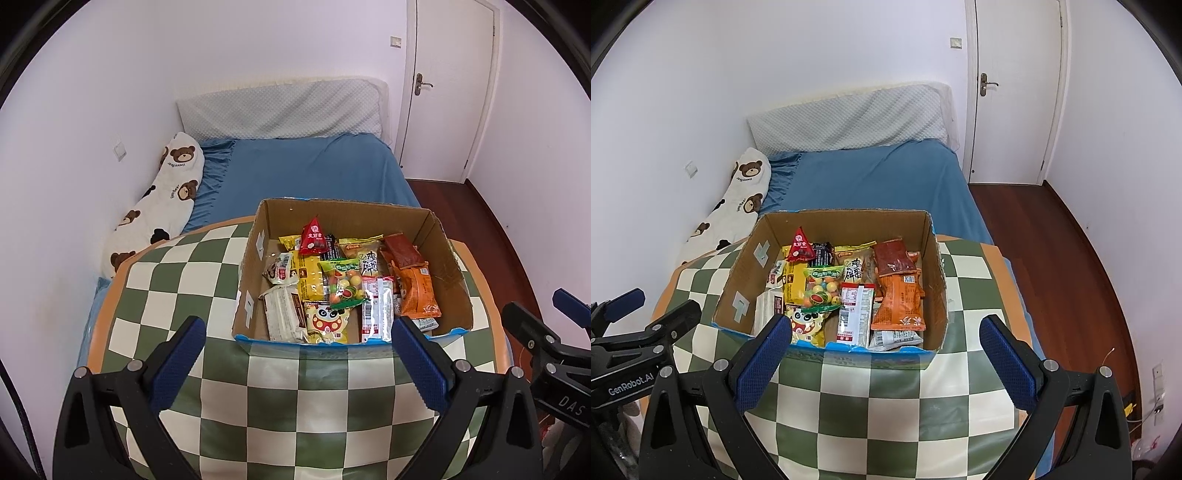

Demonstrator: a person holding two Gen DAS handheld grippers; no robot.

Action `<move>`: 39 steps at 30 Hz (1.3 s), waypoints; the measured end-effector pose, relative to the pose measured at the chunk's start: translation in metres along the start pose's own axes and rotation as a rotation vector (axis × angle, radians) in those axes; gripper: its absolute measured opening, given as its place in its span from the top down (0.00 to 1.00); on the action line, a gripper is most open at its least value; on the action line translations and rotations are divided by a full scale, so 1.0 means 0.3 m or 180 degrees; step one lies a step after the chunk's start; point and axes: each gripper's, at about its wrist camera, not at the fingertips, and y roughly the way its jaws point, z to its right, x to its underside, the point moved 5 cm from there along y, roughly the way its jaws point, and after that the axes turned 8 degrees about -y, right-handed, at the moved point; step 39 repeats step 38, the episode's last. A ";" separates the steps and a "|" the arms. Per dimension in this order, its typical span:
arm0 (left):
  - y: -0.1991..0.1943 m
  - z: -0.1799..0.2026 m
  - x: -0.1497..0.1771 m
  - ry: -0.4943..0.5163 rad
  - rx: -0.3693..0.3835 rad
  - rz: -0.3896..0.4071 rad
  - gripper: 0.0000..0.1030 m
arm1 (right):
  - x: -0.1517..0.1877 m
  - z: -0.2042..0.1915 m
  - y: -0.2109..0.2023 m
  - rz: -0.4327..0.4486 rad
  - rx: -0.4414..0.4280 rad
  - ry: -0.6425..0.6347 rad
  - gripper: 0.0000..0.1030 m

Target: Organize snacks

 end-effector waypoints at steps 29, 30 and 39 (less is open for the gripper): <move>-0.047 0.017 0.000 0.0030 0.0038 0.0053 0.00 | -0.009 -0.001 -0.042 0.0066 -0.0014 -0.0044 0.00; -0.046 0.015 -0.001 0.0029 0.0037 0.0051 0.00 | -0.009 -0.001 -0.043 0.0069 -0.0012 -0.0047 0.00; -0.047 0.014 0.001 0.0030 0.0038 0.0056 0.00 | -0.007 0.001 -0.050 0.0077 -0.0011 -0.0046 0.00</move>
